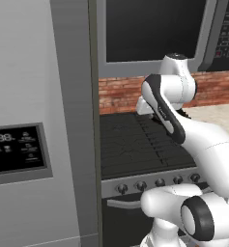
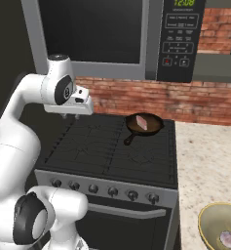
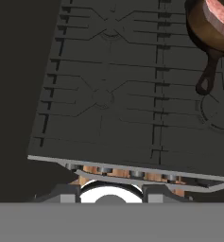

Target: Place the steak on the plate and place the garlic on the same plate.

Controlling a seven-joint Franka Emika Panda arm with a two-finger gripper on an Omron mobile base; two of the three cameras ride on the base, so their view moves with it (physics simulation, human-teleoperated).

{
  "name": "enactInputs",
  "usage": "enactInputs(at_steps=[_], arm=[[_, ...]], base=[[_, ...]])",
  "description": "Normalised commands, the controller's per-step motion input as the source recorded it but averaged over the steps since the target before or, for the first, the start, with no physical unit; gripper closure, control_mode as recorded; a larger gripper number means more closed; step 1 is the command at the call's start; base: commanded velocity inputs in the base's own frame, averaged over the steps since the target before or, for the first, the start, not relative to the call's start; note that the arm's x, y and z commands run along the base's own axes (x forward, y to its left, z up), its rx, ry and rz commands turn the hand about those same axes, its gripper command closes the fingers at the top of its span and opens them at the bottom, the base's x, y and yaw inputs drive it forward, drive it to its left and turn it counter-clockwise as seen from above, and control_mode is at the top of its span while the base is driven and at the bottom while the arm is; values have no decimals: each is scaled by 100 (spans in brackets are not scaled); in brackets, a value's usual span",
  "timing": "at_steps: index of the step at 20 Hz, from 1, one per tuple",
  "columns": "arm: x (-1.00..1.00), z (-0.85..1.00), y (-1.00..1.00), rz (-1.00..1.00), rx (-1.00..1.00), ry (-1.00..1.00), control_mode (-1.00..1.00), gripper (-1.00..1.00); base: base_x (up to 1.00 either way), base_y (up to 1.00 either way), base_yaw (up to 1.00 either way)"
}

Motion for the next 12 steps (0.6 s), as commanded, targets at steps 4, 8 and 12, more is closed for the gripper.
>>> enactInputs(at_steps=[4, 8, 12], arm=[[-1, 0, -4, 0, 0, 0, -100, -100], [0, -4, -44, 1, 3, 0, -100, -100], [4, -22, -40, 2, 0, -3, -100, -100]], base=[[0, 0, 0], [0, 0, 0], [0, 0, 0]])
